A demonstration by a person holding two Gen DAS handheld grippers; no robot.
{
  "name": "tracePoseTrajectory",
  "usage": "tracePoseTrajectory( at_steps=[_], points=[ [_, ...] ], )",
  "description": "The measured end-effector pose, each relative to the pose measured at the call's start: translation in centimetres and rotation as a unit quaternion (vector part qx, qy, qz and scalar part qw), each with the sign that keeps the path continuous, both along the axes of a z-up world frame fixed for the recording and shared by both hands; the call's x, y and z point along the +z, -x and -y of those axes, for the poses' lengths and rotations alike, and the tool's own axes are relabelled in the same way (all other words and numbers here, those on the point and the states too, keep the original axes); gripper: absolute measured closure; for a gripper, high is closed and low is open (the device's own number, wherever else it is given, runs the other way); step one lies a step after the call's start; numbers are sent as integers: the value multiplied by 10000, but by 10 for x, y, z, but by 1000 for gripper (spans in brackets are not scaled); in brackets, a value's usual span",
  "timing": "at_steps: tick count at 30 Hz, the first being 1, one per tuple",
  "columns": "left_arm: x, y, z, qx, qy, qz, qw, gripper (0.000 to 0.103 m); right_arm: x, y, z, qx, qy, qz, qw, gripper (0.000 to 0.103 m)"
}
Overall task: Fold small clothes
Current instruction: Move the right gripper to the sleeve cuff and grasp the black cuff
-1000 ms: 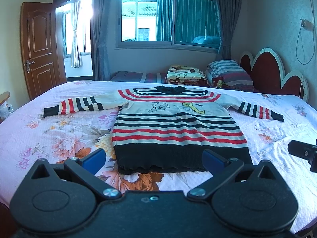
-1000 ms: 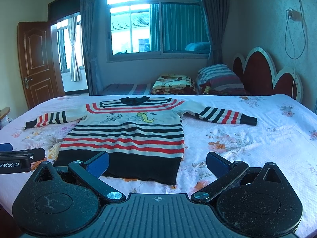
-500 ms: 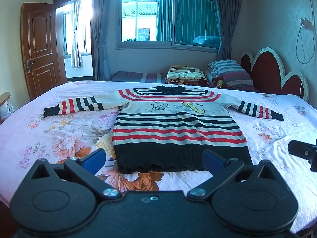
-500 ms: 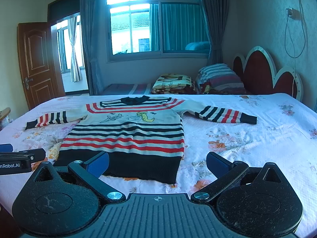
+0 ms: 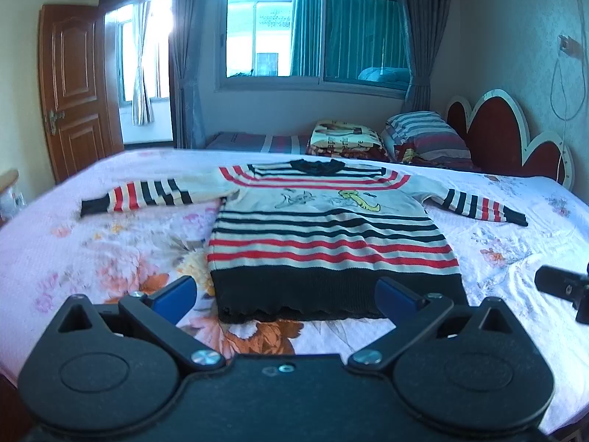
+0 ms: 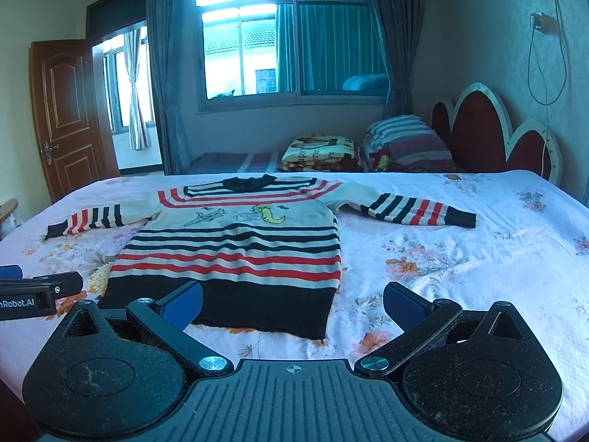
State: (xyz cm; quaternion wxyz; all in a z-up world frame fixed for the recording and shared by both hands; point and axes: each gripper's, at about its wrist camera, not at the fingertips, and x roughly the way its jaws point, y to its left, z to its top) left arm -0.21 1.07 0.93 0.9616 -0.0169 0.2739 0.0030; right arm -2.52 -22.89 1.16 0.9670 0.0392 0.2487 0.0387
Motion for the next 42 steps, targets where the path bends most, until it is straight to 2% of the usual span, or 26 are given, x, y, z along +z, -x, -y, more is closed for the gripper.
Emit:
tracePoseTrajectory(
  at_steps=[3, 5, 7, 12, 16, 23, 25, 33, 35, 40, 41, 42],
  points=[
    [1, -3, -9, 16, 581, 84, 9983, 1, -3, -3, 4, -145, 78, -2, 9999, 0],
    [-1, -12, -6, -135, 627, 5, 9979, 1, -5, -5, 5, -310, 296, 56, 9991, 0],
    [-4, -22, 0, -250, 599, -41, 9979, 1, -9, -10, 11, -410, 384, 102, 9984, 0],
    [-11, -47, 18, -461, 408, -55, 9981, 1, -12, -36, 50, -523, -442, -224, 9974, 0],
    [-16, -75, 25, -647, 412, -189, 9969, 1, -10, -61, 74, -743, -494, -191, 9958, 0],
    [-21, -130, 25, -473, 376, -278, 9978, 1, -16, -119, 104, -843, -614, -477, 9934, 0],
    [-23, -146, 26, -461, 306, -308, 9980, 1, -22, -137, 111, -686, -800, -623, 9925, 0],
    [-43, -214, 31, -294, 46, -495, 9983, 1, -37, -214, 149, -1160, -1079, -485, 9862, 0],
    [-48, -230, 34, -286, -55, -488, 9984, 1, -42, -234, 162, -1262, -1148, -445, 9843, 33],
    [-61, -274, 39, -182, -360, -352, 9986, 1, -61, -282, 201, -1630, -1453, -415, 9750, 34],
    [-63, -283, 39, -160, -380, -319, 9986, 2, -65, -289, 209, -1702, -1493, -407, 9732, 36],
    [-66, -292, 39, -140, -399, -295, 9987, 2, -71, -298, 218, -1785, -1555, -427, 9706, 41]
  ],
)
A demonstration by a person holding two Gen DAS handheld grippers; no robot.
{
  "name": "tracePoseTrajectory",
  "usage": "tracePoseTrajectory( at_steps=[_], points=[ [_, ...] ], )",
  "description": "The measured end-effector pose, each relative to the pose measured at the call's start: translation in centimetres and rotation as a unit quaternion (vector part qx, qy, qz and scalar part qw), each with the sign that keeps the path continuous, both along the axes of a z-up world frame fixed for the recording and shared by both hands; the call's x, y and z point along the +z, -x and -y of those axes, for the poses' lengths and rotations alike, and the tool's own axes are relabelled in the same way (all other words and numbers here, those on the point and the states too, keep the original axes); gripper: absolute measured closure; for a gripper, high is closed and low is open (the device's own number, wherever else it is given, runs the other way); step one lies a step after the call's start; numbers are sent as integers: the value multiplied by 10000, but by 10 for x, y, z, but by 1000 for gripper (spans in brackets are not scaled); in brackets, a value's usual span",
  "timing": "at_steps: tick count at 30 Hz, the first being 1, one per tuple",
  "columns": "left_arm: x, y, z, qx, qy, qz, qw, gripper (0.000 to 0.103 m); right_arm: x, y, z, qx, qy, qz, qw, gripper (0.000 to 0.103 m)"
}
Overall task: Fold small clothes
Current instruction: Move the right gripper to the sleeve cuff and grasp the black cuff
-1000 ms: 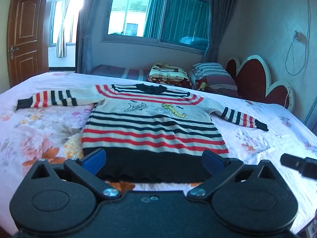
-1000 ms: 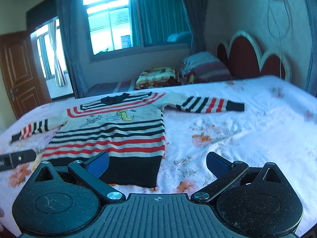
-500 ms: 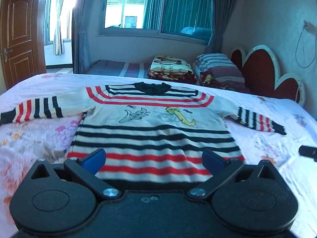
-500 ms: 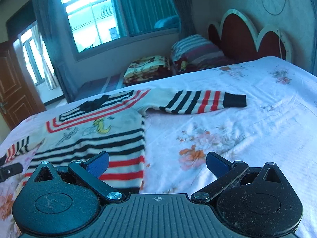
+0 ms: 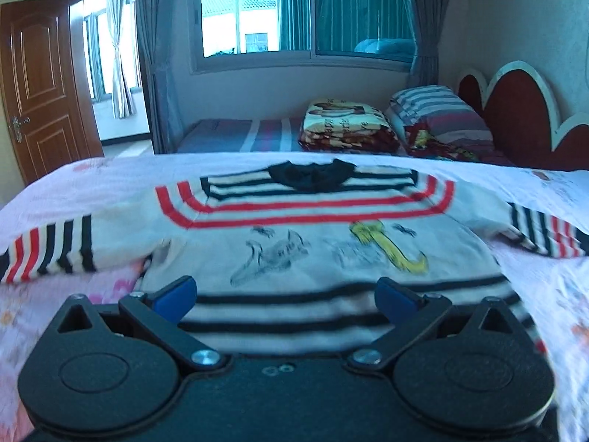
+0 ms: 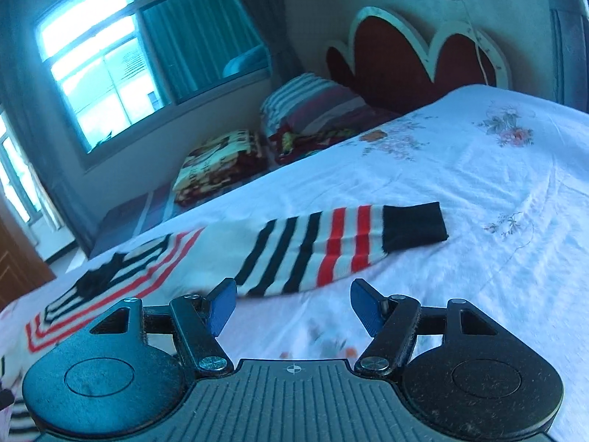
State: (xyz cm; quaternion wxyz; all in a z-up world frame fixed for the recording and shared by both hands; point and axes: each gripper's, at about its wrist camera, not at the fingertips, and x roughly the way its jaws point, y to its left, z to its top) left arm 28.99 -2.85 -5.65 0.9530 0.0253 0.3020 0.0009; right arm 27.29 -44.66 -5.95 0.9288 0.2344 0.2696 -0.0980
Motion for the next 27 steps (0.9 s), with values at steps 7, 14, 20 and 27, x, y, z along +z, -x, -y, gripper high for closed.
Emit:
tracePoseTrajectory(
  at_steps=[7, 14, 20, 27],
  points=[
    [-20, -51, 10, -108, -74, -30, 9999, 3, -53, -44, 75, -859, -859, -146, 9925, 61],
    [-42, -84, 22, -166, -88, -245, 9995, 3, -92, -58, 121, -1343, -1511, -193, 9792, 61],
    [-54, -102, 15, -14, -70, -380, 9993, 3, -88, -76, 122, -1249, -1088, -266, 9858, 97],
    [-56, -112, 9, 52, -189, -402, 9990, 3, -45, -77, 115, -657, 66, 403, 9970, 97]
  ],
)
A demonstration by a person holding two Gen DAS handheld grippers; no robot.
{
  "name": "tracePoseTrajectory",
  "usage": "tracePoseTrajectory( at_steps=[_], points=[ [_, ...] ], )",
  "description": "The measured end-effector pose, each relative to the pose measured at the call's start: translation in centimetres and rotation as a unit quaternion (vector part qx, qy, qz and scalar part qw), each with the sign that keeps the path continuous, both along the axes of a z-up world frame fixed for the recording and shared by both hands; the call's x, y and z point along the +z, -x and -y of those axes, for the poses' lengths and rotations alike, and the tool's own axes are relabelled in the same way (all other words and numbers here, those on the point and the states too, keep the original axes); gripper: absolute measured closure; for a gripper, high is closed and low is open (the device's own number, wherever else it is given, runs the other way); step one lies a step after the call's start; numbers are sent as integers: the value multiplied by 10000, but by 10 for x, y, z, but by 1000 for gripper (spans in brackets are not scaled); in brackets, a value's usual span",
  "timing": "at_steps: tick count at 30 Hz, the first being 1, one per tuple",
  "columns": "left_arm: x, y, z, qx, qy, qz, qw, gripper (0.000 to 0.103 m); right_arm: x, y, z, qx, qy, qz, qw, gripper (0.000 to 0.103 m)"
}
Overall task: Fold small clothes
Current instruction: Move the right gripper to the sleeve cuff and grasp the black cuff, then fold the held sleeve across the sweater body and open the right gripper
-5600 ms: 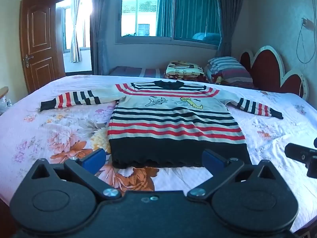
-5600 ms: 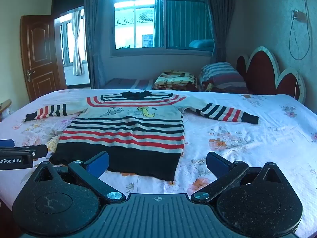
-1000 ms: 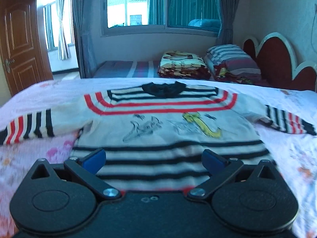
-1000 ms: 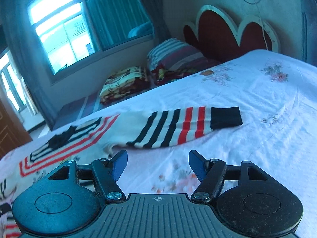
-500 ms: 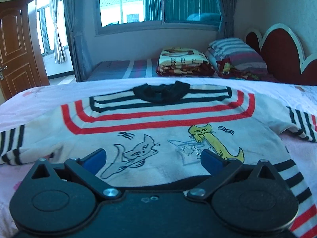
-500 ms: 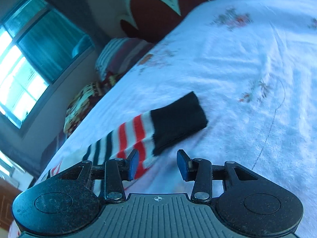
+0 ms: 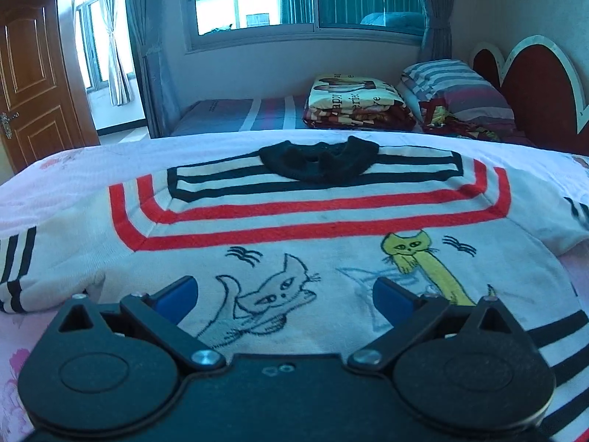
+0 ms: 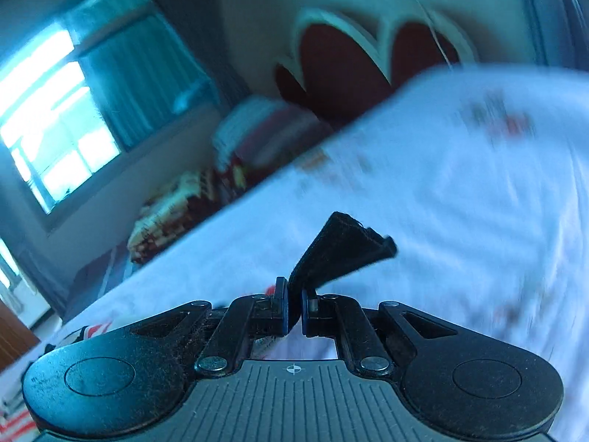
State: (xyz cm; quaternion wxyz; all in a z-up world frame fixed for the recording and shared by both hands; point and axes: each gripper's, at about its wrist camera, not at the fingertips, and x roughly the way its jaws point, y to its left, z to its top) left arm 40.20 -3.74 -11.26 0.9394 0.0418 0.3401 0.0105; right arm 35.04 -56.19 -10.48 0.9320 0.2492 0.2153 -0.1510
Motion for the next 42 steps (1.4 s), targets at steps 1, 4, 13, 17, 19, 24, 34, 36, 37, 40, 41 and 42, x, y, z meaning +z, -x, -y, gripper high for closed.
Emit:
tracePoseTrajectory(
  at_steps=[1, 4, 13, 17, 19, 24, 34, 36, 37, 40, 41, 42],
  points=[
    [-2, -2, -2, 29, -10, -44, 10000, 3, 0, -2, -3, 67, 361, -71, 9993, 97],
    [-10, -8, -9, 82, -4, -273, 9996, 3, -35, -28, 11, 110, 231, -1154, 9930, 97],
    [-12, 1, -34, 133, -60, -365, 9992, 3, -38, -33, 0, -139, 284, -1205, 9922, 97],
    [-6, 10, -49, 125, -221, -346, 9991, 2, -20, -43, -18, -74, 519, -1002, 9936, 97],
    [-4, 15, -59, 132, -285, -330, 9990, 2, -12, -49, -31, -34, 585, -933, 9939, 97],
    [-3, 19, -81, 196, -165, -377, 9990, 2, 7, -62, -74, 330, 581, -773, 9948, 97],
    [6, 22, -109, 73, 17, -293, 9995, 3, 17, -88, -210, 1595, 434, -483, 9851, 97],
    [7, 23, -116, 80, 55, -284, 9996, 3, 13, -96, -239, 1801, 442, -490, 9814, 97],
    [8, 24, -119, 80, 57, -277, 9996, 3, 10, -99, -253, 1907, 439, -503, 9794, 97],
    [8, 27, -129, 98, 57, -281, 9995, 3, 2, -108, -291, 2138, 471, -539, 9743, 97],
    [9, 28, -133, 115, 64, -280, 9995, 3, 1, -110, -300, 2182, 466, -550, 9732, 97],
    [9, 29, -137, 135, 76, -282, 9995, 3, -2, -113, -309, 2232, 450, -562, 9721, 97]
  ],
)
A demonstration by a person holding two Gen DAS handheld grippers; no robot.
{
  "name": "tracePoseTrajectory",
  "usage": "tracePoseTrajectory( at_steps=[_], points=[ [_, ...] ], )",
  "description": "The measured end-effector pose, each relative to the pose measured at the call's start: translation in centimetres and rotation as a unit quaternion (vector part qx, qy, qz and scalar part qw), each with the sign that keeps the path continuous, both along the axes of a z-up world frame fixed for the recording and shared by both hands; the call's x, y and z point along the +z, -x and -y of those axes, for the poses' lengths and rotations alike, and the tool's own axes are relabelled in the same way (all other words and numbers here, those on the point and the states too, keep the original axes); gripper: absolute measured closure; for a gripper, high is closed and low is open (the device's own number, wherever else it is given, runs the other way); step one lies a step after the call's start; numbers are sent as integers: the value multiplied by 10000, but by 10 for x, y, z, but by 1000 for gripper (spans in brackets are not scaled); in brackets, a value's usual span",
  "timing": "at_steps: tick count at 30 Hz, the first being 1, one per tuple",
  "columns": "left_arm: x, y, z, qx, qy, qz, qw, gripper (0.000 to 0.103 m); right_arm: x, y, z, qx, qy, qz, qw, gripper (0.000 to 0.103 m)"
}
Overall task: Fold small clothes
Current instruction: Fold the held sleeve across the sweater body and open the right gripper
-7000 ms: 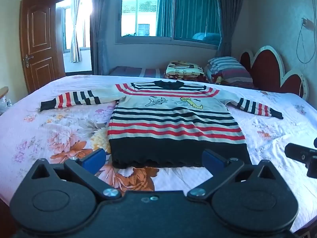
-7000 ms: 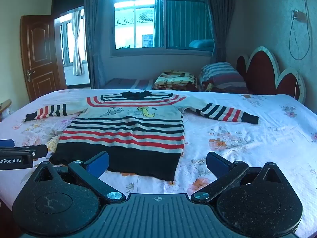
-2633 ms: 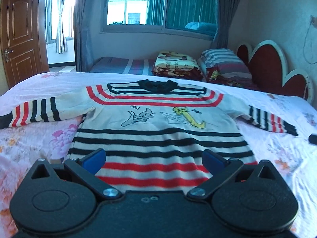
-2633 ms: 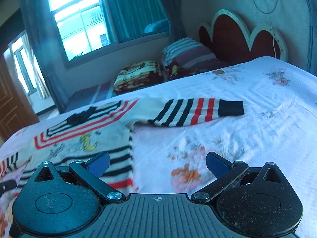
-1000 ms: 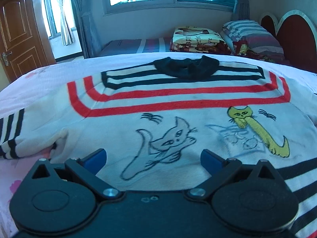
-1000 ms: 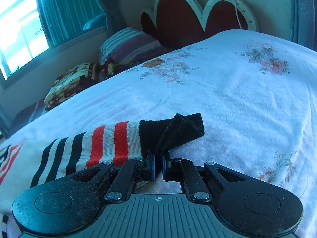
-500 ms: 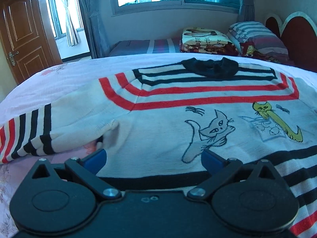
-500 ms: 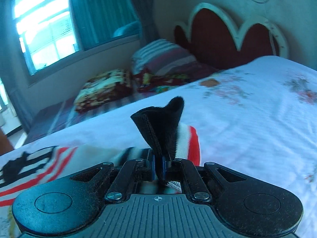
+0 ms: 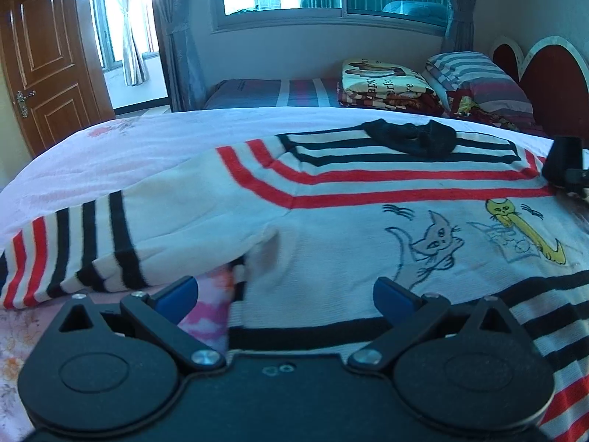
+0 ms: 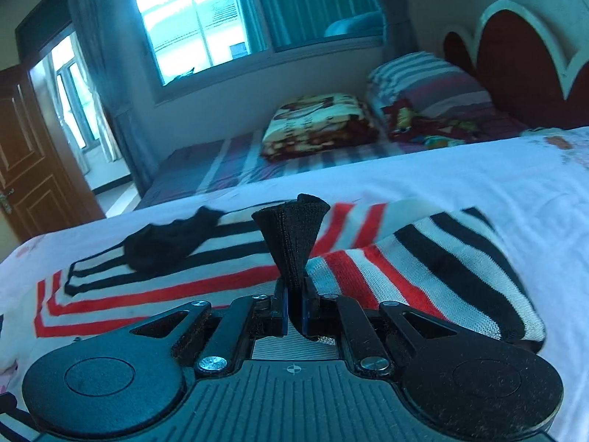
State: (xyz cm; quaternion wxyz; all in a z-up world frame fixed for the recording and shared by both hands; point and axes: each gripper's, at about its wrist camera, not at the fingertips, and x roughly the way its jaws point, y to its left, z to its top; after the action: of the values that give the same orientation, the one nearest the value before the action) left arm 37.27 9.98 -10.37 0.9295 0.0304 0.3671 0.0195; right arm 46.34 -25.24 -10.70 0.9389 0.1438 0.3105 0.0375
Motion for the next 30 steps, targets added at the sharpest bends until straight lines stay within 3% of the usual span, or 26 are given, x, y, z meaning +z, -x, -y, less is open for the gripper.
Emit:
tracePoseTrajectory(
  at_steps=[9, 10, 11, 13, 17, 20, 25, 26, 29, 30],
  points=[
    [1, 5, -24, 65, 201, -58, 9998, 3, -30, -17, -80, 892, 116, -323, 9954, 97],
    [2, 4, -24, 56, 218, -58, 9997, 3, -35, -17, -89, 975, 208, -395, 9942, 87],
    [3, 3, -23, 35, 239, -60, 9997, 3, -36, -14, -97, 1071, 290, -353, 9932, 70],
    [6, 0, -20, -41, 296, -54, 9995, 3, -31, -1, -101, 1126, 295, 59, 9932, 59],
    [11, -15, -4, -246, 673, -18, 9974, 8, -14, 28, -86, 703, 197, 650, 9952, 56],
    [11, -37, 19, -536, 1428, -158, 9882, 64, -8, 40, -55, 183, -146, 666, 9975, 56],
    [-3, -78, 72, -968, 2815, -566, 9530, 44, -9, 60, 2, -681, -513, 539, 9949, 56],
    [-5, -85, 83, -1024, 2895, -606, 9498, 43, -11, 63, 12, -824, -597, 510, 9935, 56],
    [-15, -107, 111, -1123, 2795, -734, 9507, 46, -13, 80, 54, -1293, -995, 373, 9859, 56],
    [-19, -114, 117, -1153, 2810, -766, 9497, 52, -13, 86, 68, -1426, -1155, 342, 9824, 56]
  ],
)
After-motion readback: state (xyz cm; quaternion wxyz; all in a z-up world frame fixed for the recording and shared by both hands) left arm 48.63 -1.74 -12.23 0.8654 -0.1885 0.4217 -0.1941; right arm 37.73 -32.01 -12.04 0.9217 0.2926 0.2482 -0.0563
